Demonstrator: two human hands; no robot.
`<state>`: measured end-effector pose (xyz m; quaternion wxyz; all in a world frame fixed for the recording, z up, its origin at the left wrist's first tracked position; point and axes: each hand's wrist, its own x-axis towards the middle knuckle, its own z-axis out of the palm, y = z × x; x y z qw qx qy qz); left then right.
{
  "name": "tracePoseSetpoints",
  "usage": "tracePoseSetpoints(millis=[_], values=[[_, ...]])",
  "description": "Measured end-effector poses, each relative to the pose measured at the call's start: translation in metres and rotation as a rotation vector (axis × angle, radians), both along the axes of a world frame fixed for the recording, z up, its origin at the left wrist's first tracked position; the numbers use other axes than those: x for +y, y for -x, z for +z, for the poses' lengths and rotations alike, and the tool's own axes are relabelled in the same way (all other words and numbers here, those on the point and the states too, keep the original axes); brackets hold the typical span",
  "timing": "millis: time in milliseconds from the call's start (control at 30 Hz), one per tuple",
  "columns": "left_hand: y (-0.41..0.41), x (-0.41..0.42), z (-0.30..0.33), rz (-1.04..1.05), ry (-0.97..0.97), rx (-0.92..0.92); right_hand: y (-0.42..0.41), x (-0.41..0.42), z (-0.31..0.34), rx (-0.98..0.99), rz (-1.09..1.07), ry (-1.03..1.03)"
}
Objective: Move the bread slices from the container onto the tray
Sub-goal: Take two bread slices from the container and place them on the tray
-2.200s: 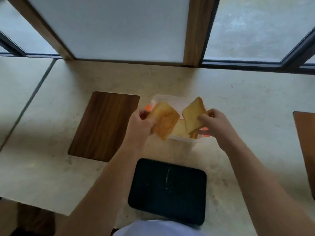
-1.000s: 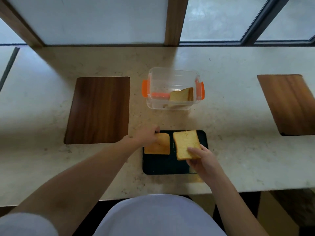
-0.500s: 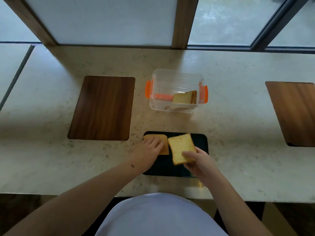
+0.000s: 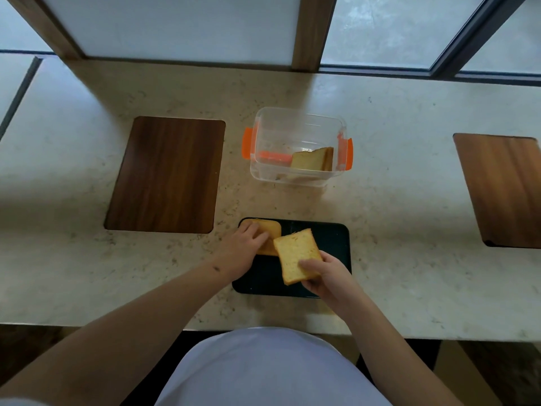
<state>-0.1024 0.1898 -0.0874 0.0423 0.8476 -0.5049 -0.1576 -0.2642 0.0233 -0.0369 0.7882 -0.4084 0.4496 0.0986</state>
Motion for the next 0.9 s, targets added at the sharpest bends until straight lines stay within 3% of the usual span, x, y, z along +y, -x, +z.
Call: tracePoseSetpoints(millis=[233,300,433,533,600,733,900], values=[[-0.004,-0.002,0.004,-0.003,-0.069,0.002,-0.002,0.001,-0.003,0.001,-0.005,-0.012],[-0.004,-0.003,0.007,0.044,-0.078,0.087,-0.003,0.001,-0.005,0.006,0.001,-0.01],[-0.002,-0.004,0.022,0.223,0.027,0.269,-0.005,0.003,-0.01,0.023,0.006,-0.008],[0.008,0.0,0.032,0.558,0.245,0.482,-0.005,0.002,-0.012,0.018,0.029,-0.019],[0.014,0.002,0.034,0.69,0.287,0.601,-0.006,0.001,-0.012,0.011,0.066,-0.025],[0.008,-0.009,0.028,0.36,0.312,0.206,-0.009,-0.002,-0.011,0.022,0.062,-0.019],[-0.002,-0.025,0.011,0.058,-0.187,-0.051,-0.001,-0.012,-0.012,0.093,0.005,0.021]])
